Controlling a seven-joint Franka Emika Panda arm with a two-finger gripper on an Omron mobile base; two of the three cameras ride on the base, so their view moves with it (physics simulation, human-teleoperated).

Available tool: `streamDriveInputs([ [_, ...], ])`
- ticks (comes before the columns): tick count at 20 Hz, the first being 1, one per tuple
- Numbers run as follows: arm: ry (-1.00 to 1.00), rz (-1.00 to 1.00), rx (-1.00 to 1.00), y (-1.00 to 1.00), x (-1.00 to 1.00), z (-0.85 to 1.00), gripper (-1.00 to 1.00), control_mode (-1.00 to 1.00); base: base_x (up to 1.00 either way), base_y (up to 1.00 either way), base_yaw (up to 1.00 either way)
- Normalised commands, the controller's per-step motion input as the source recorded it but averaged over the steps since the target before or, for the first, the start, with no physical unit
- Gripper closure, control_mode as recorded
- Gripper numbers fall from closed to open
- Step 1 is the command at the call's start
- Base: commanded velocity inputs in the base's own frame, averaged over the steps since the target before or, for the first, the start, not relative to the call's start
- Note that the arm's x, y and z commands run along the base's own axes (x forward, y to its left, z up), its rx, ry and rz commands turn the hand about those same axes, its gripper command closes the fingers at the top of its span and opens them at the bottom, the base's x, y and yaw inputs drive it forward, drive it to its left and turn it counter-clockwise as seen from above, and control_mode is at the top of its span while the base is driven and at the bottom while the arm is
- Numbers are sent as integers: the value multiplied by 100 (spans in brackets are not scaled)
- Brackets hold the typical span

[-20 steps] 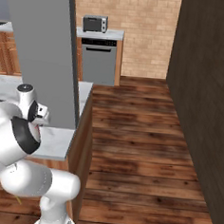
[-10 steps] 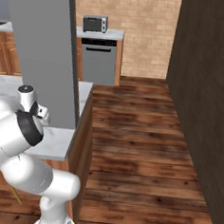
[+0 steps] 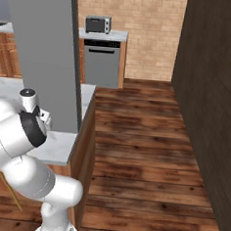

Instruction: Four empty soda cans are scattered around the kitchen. Gather all the cans and cluster them next to the stove for recycling.

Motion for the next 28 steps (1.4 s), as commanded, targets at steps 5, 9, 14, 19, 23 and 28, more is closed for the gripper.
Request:
streamDriveInputs([
  [5, 0, 0, 0, 1, 0, -9, -100, -100, 0, 0, 0],
  [9, 0, 0, 0, 0, 0, -8, -100, -100, 0, 0, 0],
  [14, 0, 0, 0, 2, 0, -11, -100, -100, 0, 0, 0],
  [19, 0, 0, 0, 7, 0, -11, -100, -100, 0, 0, 0],
  [23, 0, 0, 0, 10, 0, -10, 100, -100, 0, 0, 0],
  [28, 0, 0, 0, 8, 0, -6, 100, -100, 0, 0, 0],
])
